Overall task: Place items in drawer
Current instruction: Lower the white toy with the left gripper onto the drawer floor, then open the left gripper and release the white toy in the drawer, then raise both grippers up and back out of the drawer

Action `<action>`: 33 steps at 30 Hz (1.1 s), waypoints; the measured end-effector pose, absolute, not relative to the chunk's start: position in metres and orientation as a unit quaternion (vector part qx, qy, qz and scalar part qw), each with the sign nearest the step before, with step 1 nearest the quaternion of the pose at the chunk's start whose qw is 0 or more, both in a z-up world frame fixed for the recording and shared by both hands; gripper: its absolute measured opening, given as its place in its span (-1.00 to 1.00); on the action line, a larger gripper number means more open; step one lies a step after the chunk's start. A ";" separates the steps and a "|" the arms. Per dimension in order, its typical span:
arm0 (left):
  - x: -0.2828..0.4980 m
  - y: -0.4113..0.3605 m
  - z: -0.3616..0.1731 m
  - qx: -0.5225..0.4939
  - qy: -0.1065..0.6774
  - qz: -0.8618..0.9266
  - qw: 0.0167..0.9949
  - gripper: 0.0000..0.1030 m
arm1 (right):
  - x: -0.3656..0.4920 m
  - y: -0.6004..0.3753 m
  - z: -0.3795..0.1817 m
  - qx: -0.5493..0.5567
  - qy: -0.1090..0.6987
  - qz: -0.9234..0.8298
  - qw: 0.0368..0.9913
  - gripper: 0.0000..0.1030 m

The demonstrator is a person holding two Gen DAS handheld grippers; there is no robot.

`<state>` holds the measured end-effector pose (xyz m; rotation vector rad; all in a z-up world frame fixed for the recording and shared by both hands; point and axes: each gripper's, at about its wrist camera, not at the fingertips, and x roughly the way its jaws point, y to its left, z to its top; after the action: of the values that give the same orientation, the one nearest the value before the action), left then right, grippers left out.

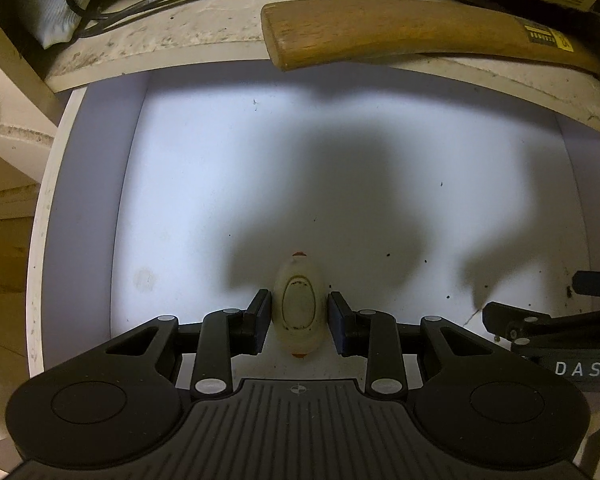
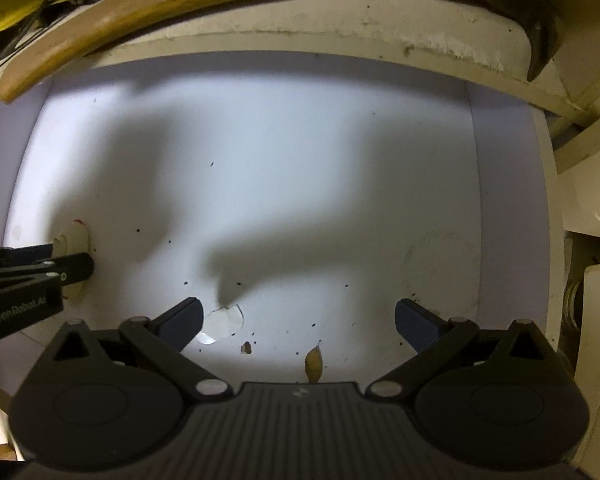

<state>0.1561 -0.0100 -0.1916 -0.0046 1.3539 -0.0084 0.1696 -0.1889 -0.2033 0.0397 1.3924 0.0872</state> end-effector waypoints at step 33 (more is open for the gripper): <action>0.155 -0.007 -0.160 0.001 0.603 0.039 0.797 0.91 | 0.154 -0.198 -0.190 0.032 0.630 0.016 0.776 0.99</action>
<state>0.1555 -0.0068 -0.1598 0.0024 1.2949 0.0842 0.1538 -0.1980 -0.1903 0.0694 1.3623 0.0349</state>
